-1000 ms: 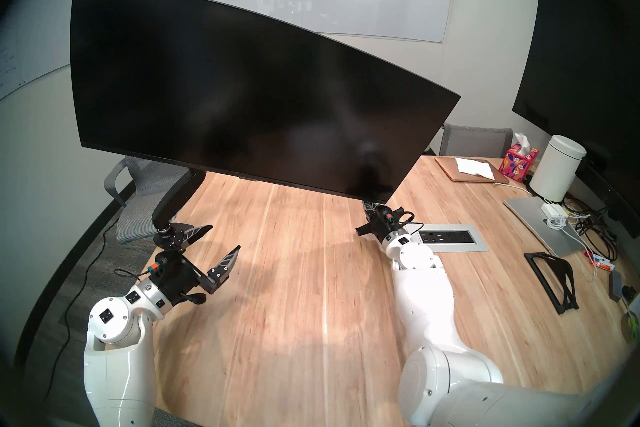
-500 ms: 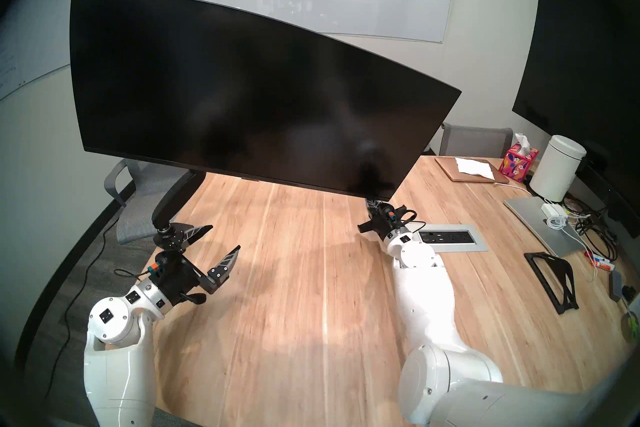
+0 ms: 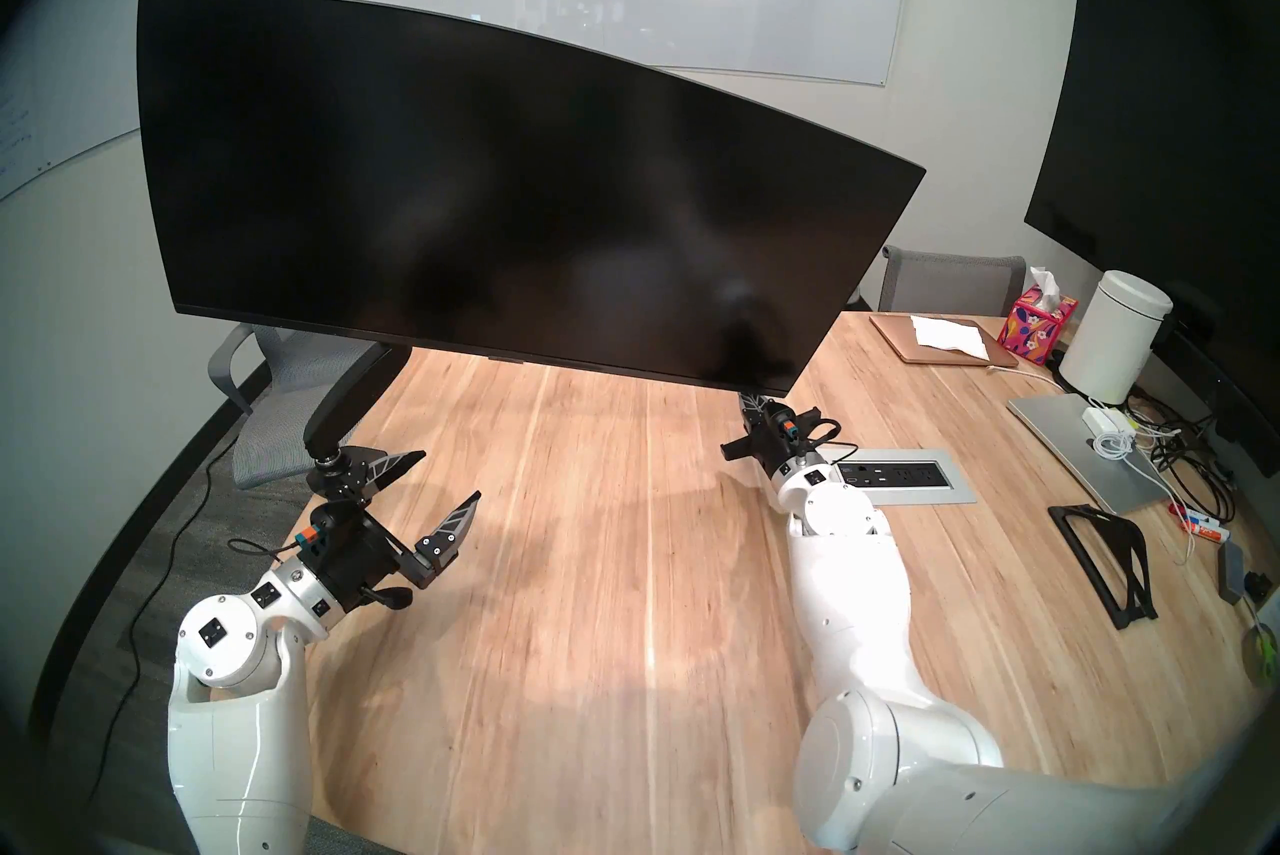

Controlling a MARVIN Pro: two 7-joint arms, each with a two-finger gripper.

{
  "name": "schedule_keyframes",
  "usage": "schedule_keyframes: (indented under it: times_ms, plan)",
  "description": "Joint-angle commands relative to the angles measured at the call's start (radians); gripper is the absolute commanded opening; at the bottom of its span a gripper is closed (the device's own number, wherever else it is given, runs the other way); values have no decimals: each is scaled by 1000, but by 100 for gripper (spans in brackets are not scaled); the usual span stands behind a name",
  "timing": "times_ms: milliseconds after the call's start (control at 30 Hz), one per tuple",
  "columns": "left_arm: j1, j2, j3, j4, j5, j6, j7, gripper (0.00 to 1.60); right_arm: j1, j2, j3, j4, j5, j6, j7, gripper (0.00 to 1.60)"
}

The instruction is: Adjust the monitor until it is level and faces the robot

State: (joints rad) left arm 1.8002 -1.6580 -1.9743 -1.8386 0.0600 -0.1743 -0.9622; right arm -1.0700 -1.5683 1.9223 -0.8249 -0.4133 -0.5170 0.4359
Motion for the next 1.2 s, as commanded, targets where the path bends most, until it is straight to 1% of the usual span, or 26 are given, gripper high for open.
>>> schedule_keyframes:
  times_ms: [0, 433, 1167]
  plan:
    - [0, 2, 2, -15, -3, -1, 2, 160, 44, -1, 2, -66, 7, -51, -25, 0]
    - [0, 3, 2, -14, -3, -1, 1, 160, 53, -2, 13, -81, -5, -58, -38, 0]
    - [0, 3, 2, -14, -3, -1, 1, 160, 54, -11, 13, -118, -18, -52, -42, 0]
